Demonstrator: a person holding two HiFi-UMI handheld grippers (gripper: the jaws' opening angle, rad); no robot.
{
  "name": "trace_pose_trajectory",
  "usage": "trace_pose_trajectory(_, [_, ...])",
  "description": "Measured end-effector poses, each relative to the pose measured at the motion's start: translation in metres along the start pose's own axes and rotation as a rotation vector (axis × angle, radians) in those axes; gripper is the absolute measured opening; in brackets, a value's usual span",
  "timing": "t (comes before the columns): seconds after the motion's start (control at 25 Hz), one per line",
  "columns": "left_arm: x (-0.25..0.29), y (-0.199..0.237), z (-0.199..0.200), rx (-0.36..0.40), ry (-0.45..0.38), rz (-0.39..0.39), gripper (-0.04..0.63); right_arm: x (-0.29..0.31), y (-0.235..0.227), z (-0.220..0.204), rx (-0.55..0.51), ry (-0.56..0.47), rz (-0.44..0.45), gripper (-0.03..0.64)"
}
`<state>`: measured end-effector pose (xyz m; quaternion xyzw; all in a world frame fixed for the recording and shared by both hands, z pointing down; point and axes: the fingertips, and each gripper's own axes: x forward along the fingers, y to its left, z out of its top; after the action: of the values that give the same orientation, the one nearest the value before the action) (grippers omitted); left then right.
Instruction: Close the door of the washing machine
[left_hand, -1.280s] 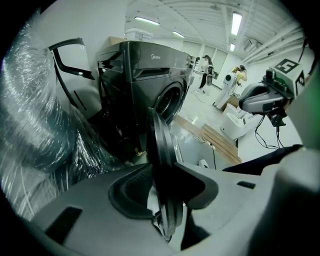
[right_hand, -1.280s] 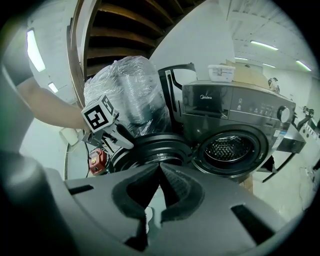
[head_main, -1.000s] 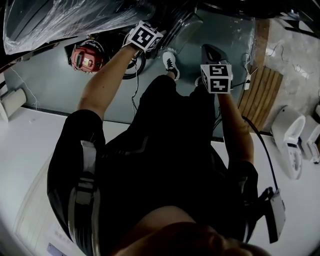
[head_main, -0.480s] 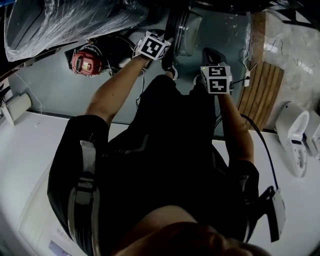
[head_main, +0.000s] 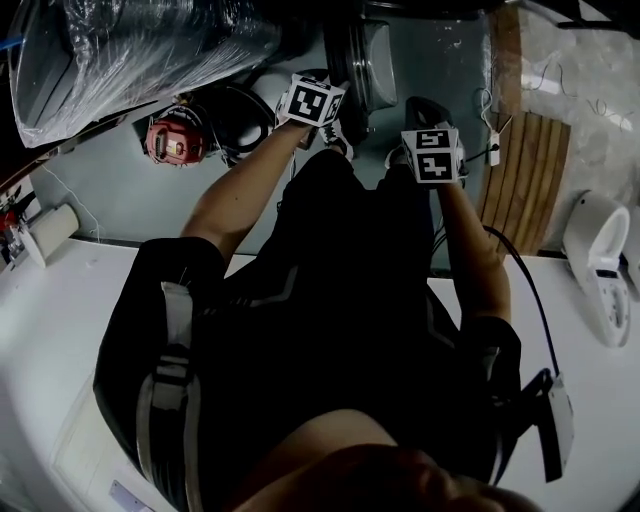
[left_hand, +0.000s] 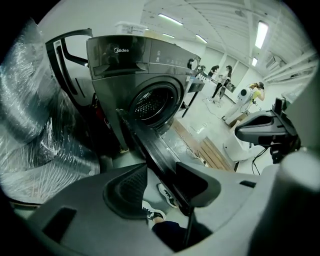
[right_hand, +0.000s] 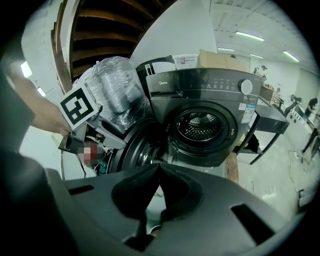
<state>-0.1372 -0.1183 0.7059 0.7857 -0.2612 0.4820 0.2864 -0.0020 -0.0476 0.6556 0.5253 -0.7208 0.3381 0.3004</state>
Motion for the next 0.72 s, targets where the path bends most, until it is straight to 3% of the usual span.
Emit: trace_pose_trajectory(0.72, [0.03, -0.055, 0.056, -0.187, -0.024, 0.082, 0.186, -0.035, -0.084, -0.06, 0.159, 0.018, -0.026, 0.005])
